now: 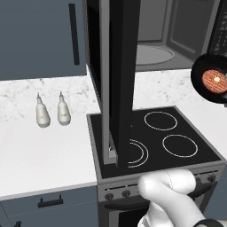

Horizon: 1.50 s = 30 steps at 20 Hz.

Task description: Open the microwave, place the bowl with waffle inside the microwave, then close the microwave door and turn it on.

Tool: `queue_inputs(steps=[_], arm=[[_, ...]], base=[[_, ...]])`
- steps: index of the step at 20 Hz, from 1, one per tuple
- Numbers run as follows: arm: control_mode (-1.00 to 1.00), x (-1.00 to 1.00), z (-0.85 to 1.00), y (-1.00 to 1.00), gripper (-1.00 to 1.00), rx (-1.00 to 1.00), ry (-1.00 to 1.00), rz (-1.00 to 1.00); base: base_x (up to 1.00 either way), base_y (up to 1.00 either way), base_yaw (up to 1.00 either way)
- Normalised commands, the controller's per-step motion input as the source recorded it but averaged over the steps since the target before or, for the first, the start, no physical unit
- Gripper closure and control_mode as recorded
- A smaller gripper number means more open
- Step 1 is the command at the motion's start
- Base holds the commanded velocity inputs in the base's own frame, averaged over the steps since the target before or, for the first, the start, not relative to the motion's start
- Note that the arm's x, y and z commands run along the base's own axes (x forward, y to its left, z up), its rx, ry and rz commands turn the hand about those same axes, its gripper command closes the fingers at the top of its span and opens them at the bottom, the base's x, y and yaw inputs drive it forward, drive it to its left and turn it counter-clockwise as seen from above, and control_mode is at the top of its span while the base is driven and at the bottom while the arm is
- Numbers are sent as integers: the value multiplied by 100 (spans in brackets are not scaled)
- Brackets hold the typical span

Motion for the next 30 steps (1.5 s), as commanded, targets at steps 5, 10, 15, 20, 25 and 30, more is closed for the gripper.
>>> queue_inputs(steps=[5, 10, 15, 20, 25, 30], arm=[[-100, 8, 59, 74, 100, -2, 0, 25], [-100, 25, 71, 67, 100, -3, -2, 2], [-100, 45, 32, 52, 100, 0, 0, 0], [-100, 54, 15, 24, 100, 0, 0, 0], [-100, 61, -18, 17, 100, 0, 0, 1], [-100, 69, 0, 3, 100, 0, 0, 0]], base=[[0, 0, 0], [0, 0, 0], [0, 0, 0], [0, 0, 0], [0, 0, 0], [0, 0, 0]])
